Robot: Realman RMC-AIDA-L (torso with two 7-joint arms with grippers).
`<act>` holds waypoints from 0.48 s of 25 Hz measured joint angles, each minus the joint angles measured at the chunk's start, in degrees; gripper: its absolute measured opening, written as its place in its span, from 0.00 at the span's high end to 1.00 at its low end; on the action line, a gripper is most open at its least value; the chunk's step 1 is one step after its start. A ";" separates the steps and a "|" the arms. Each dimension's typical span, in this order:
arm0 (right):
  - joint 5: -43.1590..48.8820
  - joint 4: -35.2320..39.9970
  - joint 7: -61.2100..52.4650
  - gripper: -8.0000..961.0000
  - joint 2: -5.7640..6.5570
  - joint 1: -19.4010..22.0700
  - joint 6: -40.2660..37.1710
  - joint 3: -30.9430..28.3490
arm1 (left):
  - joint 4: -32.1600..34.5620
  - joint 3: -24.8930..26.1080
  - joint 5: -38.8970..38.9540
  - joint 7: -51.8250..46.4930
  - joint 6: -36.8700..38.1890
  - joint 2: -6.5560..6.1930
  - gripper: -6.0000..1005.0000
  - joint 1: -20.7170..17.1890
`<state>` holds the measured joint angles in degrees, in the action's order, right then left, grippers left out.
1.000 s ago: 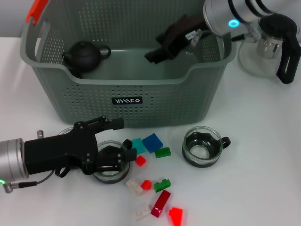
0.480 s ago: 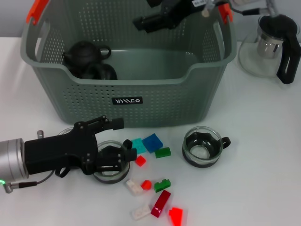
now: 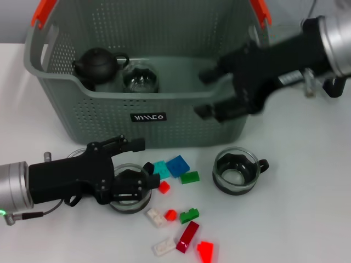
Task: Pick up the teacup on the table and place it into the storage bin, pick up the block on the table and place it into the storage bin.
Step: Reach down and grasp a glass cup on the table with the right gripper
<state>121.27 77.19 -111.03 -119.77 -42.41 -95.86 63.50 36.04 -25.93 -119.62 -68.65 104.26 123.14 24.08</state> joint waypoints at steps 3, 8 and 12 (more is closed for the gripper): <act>0.17 1.94 0.67 0.29 0.30 2.30 -4.54 -0.33 | -0.04 -0.08 -0.06 0.07 0.19 0.07 0.07 -0.02; 5.36 3.12 0.67 0.29 0.60 3.53 -10.51 -0.29 | -0.07 0.08 -0.10 -0.01 0.29 0.08 0.07 -0.18; 11.75 2.98 0.18 0.29 0.03 3.59 -11.51 0.11 | -0.26 0.09 -0.07 -0.03 0.32 0.08 0.07 -0.19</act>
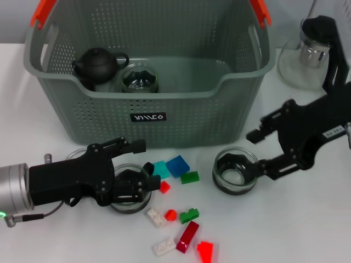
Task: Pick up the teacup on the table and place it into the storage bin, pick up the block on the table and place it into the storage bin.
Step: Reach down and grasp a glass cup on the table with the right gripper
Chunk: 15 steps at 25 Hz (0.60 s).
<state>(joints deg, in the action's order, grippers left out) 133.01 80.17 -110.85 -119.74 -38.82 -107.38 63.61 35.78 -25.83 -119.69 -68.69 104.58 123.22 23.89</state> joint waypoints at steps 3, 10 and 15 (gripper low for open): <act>3.79 -0.37 -0.18 0.29 -0.37 -0.04 -0.02 0.81 | -0.31 0.00 0.01 -0.02 0.01 0.00 0.07 0.08; 5.83 -3.96 -0.37 0.29 -0.47 -0.13 3.02 5.11 | -0.54 0.00 0.07 0.30 -0.55 0.06 0.07 -0.10; 5.90 -9.56 -0.37 0.30 -0.51 -0.64 9.16 10.13 | -0.96 0.00 0.07 0.49 -0.73 0.09 0.07 -0.14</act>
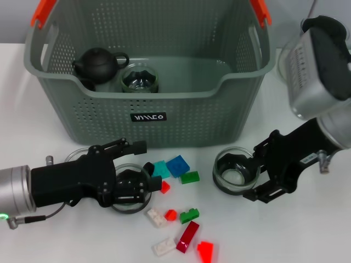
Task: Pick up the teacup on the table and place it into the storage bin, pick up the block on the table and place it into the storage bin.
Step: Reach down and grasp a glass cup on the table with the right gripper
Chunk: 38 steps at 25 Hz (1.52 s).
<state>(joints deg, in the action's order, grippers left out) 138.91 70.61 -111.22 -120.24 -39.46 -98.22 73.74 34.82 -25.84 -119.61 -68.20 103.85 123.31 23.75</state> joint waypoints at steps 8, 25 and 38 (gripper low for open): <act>0.07 -6.53 0.03 0.29 0.01 -1.56 7.97 4.97 | -0.04 -0.01 0.00 0.05 -0.05 0.00 0.07 0.03; 0.13 -13.07 -0.59 0.31 -0.08 -2.87 15.68 12.30 | -0.19 0.00 -0.01 0.08 -0.49 0.00 0.07 -0.10; 0.45 -15.11 -1.47 0.38 -0.08 -3.71 16.61 13.85 | -0.69 -0.01 -0.01 0.08 -1.33 0.09 0.07 -0.20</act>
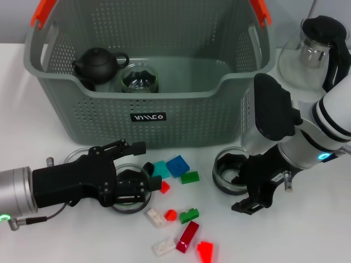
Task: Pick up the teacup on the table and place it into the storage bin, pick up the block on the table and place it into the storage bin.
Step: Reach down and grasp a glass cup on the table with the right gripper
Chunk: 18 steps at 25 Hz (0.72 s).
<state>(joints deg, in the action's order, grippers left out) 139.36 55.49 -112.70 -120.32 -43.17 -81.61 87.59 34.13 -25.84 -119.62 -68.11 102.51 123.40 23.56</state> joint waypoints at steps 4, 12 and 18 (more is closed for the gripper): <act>1.80 -0.08 -1.27 0.42 -0.04 -0.27 0.02 1.02 | -0.04 0.00 0.00 0.00 -0.21 0.00 0.07 -0.01; 1.71 2.77 -2.00 0.61 -0.09 0.10 -1.24 2.07 | -0.04 0.00 0.00 0.05 -0.22 0.00 0.07 -0.11; 1.66 3.18 -2.86 0.82 -0.09 -0.07 -1.64 2.06 | -0.03 0.07 0.00 0.07 -0.21 0.00 0.07 -0.27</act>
<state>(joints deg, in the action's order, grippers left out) 141.02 58.67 -115.56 -120.41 -43.24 -83.24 89.65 34.10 -25.77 -119.62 -68.05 102.30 123.40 23.28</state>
